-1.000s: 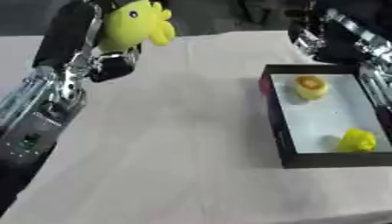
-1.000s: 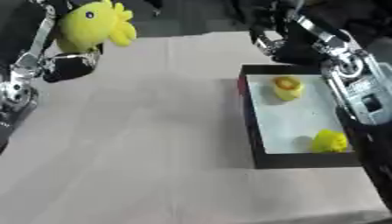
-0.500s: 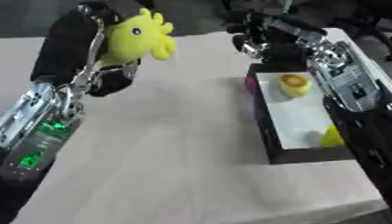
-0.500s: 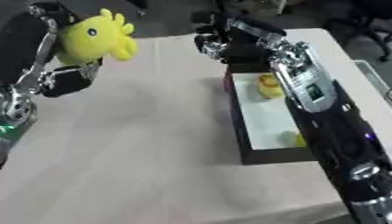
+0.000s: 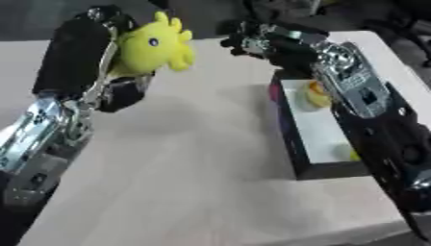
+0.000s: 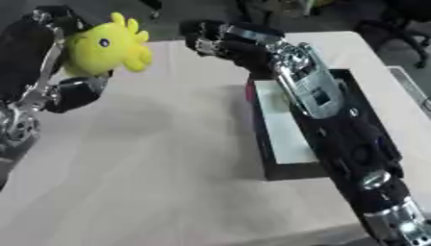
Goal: Pick up the objects with one hand, pass them to the other hand, and then place them into the box on the other side of the table.
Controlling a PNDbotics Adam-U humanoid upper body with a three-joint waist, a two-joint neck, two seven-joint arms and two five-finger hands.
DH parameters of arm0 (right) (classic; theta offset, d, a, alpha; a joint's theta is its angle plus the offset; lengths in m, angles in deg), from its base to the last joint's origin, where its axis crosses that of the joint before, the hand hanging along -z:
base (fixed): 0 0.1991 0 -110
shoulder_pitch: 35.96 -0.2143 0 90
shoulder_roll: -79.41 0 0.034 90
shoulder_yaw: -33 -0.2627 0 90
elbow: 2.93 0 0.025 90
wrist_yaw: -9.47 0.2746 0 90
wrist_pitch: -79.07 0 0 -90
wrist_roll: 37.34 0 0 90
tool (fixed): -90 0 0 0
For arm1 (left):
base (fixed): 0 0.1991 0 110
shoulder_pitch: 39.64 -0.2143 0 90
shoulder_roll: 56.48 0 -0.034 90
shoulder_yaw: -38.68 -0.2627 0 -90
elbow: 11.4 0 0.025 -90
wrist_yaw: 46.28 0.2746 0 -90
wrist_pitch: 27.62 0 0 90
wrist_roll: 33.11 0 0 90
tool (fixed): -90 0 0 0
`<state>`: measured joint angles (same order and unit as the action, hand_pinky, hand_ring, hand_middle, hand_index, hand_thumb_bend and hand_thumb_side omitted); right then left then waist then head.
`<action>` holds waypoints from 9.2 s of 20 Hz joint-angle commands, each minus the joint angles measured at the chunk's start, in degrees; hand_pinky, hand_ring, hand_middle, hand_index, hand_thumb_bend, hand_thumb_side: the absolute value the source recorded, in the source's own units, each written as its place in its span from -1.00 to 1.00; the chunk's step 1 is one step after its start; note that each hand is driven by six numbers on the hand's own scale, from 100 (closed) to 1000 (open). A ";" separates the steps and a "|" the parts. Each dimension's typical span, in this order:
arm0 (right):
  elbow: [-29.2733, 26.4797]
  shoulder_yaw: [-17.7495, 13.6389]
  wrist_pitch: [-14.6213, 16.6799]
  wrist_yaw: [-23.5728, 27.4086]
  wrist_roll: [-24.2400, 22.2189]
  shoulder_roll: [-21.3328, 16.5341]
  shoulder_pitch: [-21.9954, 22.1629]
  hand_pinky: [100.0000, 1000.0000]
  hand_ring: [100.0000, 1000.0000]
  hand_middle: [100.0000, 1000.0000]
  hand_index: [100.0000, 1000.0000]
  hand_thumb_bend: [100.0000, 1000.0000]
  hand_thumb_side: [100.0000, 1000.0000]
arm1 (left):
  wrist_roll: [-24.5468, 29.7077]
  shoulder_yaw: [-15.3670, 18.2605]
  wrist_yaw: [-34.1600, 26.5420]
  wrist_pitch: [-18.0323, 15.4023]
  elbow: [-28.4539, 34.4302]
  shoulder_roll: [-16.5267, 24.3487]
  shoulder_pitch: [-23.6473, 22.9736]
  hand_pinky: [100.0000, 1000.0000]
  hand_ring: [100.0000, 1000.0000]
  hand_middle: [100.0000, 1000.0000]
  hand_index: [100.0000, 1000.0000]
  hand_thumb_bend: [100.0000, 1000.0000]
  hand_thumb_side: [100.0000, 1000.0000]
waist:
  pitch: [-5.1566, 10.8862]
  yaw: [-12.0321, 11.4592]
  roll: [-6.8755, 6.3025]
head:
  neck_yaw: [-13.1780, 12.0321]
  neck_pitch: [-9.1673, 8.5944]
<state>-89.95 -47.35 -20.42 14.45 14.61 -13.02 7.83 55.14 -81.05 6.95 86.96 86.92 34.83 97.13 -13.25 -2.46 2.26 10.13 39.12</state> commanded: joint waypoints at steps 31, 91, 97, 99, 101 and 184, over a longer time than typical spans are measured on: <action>2.83 2.88 3.34 -0.83 -6.48 3.14 -4.53 1.00 1.00 1.00 1.00 -1.00 0.32 | 0.91 -2.49 5.04 -4.32 -0.23 -5.50 2.74 0.32 0.11 -0.07 0.01 -0.74 -1.00 | 1.95 -1.39 1.05 | 1.22 -0.10; 0.71 2.65 2.15 -1.85 -10.11 2.53 -4.52 1.00 1.00 1.00 1.00 -1.00 0.52 | -0.81 -3.01 10.63 -2.97 -1.91 -10.47 4.72 0.23 0.00 -0.22 -0.18 -0.59 -1.00 | 1.82 -1.76 0.98 | 1.19 -0.48; 1.30 2.82 0.31 -2.00 -9.91 2.79 -4.66 1.00 1.00 1.00 1.00 -1.00 0.58 | -0.62 -3.16 11.38 -3.50 -1.26 -10.97 5.21 0.23 0.01 -0.22 -0.17 -0.58 -1.00 | 1.84 -1.89 0.89 | 1.22 -0.52; 1.78 2.85 -1.34 -1.99 -9.58 2.87 -4.62 1.00 1.00 1.00 1.00 -1.00 0.55 | -0.46 -3.14 11.68 -3.59 -1.22 -11.10 5.31 0.23 0.01 -0.21 -0.17 -0.58 -1.00 | 1.88 -1.92 0.87 | 1.28 -0.41; 2.20 2.87 -3.34 -1.73 -9.06 2.94 -4.60 1.00 1.00 1.00 1.00 -1.00 0.39 | -0.36 -3.12 11.92 -3.67 -1.20 -11.25 5.38 0.23 0.01 -0.21 -0.16 -0.59 -1.00 | 1.90 -1.93 0.85 | 1.24 -0.35; 1.54 -12.88 -3.28 2.63 20.26 -18.84 24.61 1.00 1.00 1.00 0.75 -1.00 -0.75 | -9.13 9.93 0.36 10.90 11.90 11.46 -8.75 0.53 0.41 0.29 0.73 0.69 0.02 | 2.99 3.74 -3.46 | 8.19 0.45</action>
<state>-87.99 -59.26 -24.85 18.26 35.00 -29.30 32.93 46.39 -72.02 7.53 97.84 97.60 44.90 87.54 -12.02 1.22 -0.46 18.30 39.68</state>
